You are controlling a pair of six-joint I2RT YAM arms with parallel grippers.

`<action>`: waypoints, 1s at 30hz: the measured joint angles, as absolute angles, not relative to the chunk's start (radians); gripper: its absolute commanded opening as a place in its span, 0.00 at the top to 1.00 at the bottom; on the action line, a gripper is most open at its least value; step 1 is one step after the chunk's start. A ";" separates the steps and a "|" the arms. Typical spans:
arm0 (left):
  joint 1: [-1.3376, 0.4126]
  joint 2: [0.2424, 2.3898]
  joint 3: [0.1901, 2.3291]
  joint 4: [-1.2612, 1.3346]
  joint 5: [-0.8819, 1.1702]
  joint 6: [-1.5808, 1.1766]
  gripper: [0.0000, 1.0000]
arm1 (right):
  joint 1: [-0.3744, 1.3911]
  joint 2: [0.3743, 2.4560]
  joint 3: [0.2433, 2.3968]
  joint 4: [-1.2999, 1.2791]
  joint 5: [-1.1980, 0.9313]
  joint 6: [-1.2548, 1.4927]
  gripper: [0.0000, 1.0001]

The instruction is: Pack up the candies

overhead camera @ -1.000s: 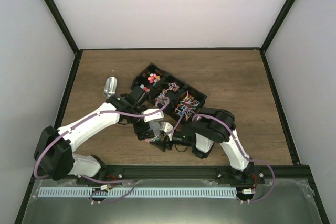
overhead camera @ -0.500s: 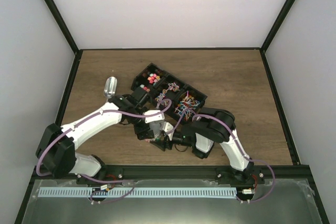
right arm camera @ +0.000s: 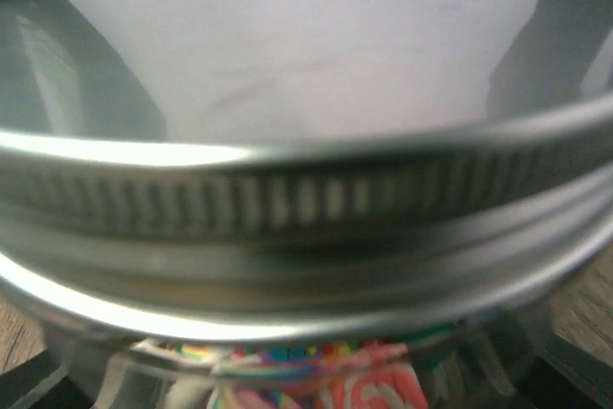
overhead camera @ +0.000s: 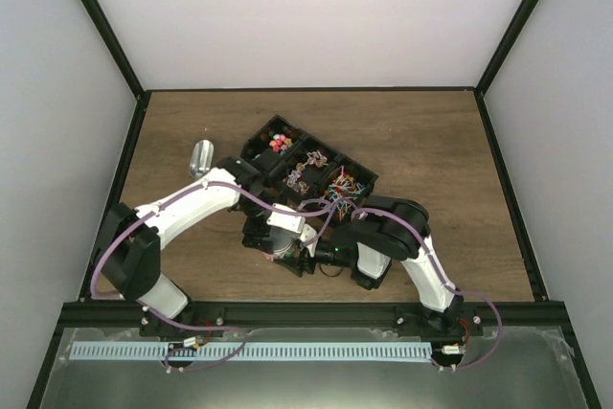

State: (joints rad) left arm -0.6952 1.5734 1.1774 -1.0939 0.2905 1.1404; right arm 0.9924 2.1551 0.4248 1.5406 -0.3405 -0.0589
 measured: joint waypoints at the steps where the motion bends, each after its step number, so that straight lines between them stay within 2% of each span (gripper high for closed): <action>1: -0.693 1.571 1.178 -1.095 0.290 1.149 0.00 | 0.992 2.155 0.425 1.541 -0.340 -0.057 0.24; 6: -0.668 1.498 1.157 -1.083 0.300 1.067 0.00 | 0.992 2.155 0.422 1.541 -0.337 -0.045 0.24; 12: -0.662 1.313 1.045 -0.971 0.319 0.780 0.00 | 0.996 2.155 0.421 1.541 -0.337 -0.045 0.24; 20: -0.670 1.346 0.989 -0.870 0.273 0.540 0.00 | 0.996 2.155 0.422 1.541 -0.331 -0.046 0.24; 30: -0.701 1.357 0.981 -0.850 0.256 0.499 0.00 | 0.997 2.155 0.424 1.541 -0.305 -0.045 0.25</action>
